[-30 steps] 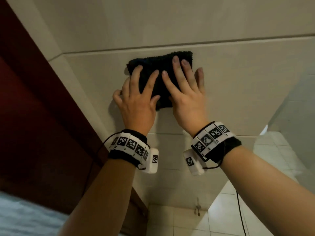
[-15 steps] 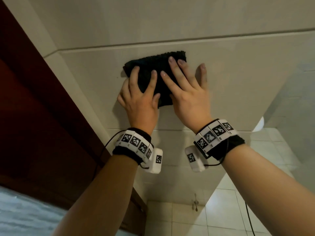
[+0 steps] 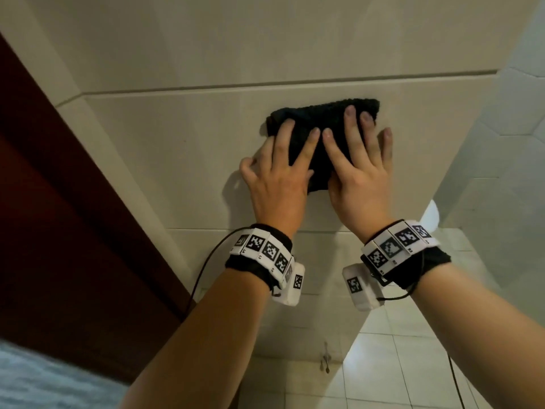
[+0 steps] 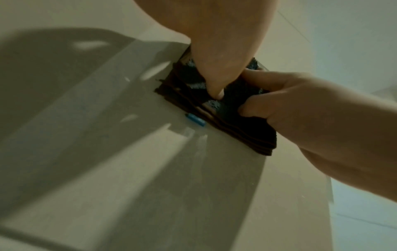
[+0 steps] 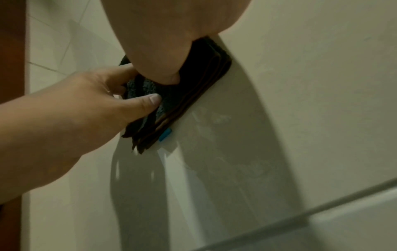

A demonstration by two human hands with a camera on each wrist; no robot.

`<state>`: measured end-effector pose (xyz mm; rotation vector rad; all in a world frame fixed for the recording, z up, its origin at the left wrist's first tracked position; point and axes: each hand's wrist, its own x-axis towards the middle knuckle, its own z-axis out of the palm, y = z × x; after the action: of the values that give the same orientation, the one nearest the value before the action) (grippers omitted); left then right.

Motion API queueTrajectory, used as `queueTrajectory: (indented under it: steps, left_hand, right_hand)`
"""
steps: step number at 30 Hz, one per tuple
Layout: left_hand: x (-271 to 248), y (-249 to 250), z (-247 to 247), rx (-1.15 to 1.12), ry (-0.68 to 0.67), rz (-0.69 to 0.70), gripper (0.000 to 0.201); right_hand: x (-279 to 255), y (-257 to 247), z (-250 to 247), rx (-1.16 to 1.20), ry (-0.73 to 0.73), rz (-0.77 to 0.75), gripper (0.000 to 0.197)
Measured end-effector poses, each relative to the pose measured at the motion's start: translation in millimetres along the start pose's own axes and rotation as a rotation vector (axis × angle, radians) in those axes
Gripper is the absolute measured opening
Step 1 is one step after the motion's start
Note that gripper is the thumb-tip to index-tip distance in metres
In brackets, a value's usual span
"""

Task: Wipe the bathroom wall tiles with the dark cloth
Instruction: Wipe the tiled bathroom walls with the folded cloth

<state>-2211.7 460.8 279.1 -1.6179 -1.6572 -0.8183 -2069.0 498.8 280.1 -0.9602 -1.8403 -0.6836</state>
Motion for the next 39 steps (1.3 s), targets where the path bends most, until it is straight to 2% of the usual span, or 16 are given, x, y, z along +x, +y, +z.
queueTrajectory:
  steps: [3,7,15,21,29,33,39]
  left_hand:
    - [0,-17,-3,0.029,-0.016,0.004,0.070]
    - [2,-48,-10,0.044,-0.004,-0.064,0.069]
    - [9,-115,-31,0.095,-0.016,-0.241,0.078]
    - [-5,-137,-25,0.089,-0.030,-0.364,0.089]
    - [-29,-127,-7,0.005,-0.068,-0.486,0.089]
    - [-42,-100,4,-0.058,-0.087,-0.554,0.085]
    - [-63,-44,10,-0.146,-0.189,-0.592,0.085]
  right_hand:
    - [6,-14,7,0.002,-0.004,-0.013,0.057]
    - [30,-42,15,0.026,-0.009,-0.080,0.060]
    - [83,-109,31,0.093,-0.027,-0.210,0.047]
    - [96,-139,46,0.073,-0.065,-0.312,0.041]
    - [79,-142,56,0.026,-0.131,-0.407,0.042]
    - [64,-122,54,-0.003,-0.196,-0.473,0.043]
    - [31,-78,36,-0.025,-0.289,-0.524,0.050]
